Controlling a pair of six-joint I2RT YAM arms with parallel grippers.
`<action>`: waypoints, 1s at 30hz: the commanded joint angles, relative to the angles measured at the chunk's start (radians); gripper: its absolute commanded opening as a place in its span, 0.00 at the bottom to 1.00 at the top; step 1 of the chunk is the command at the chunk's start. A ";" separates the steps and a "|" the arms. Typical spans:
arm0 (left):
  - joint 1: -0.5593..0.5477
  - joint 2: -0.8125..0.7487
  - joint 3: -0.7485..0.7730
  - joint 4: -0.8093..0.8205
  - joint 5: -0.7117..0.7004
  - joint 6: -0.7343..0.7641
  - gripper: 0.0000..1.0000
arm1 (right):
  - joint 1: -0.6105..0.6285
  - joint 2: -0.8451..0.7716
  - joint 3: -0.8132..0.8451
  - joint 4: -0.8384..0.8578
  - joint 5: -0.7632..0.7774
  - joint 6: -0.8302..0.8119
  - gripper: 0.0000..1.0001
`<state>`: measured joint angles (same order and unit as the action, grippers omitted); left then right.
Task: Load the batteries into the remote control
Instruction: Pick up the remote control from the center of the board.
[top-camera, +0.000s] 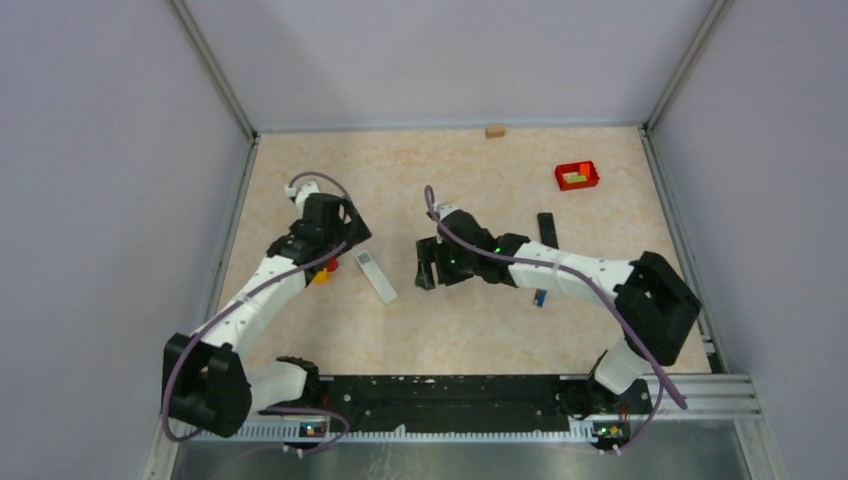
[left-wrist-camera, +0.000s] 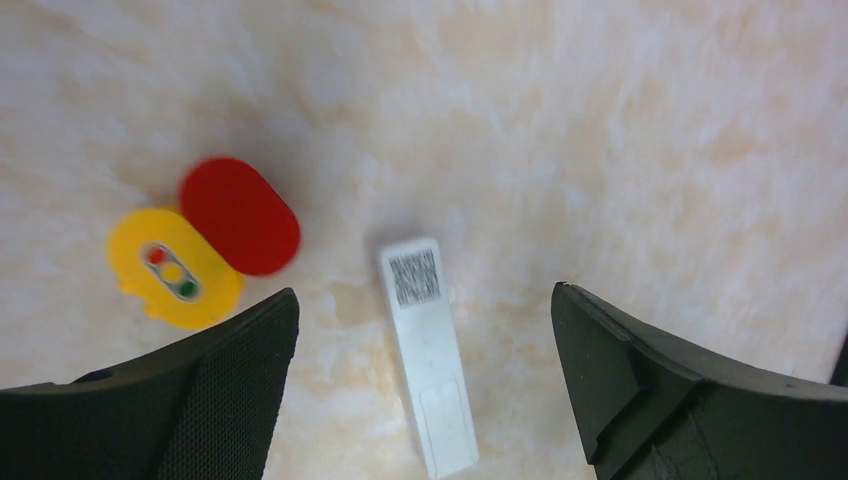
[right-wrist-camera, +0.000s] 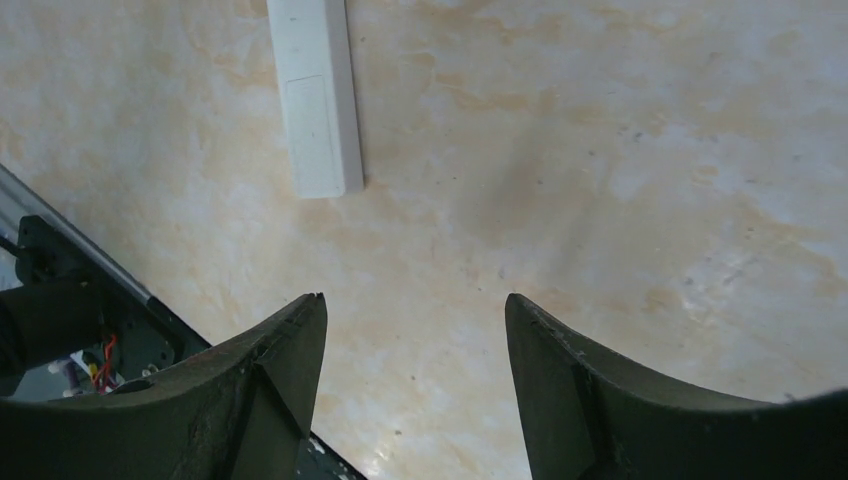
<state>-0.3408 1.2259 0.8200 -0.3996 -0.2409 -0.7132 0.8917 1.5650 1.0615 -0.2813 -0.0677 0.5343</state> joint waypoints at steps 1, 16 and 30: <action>0.141 -0.089 0.050 0.063 -0.046 -0.001 0.99 | 0.104 0.114 0.118 0.060 0.238 0.121 0.67; 0.318 -0.071 0.120 0.046 0.034 -0.034 0.99 | 0.249 0.496 0.471 -0.026 0.342 0.029 0.66; 0.361 -0.069 0.067 0.068 0.090 -0.047 0.99 | 0.264 0.625 0.581 -0.122 0.417 -0.028 0.44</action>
<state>-0.0090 1.1587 0.9009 -0.3660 -0.1696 -0.7540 1.1393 2.1563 1.5845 -0.3668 0.2955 0.5346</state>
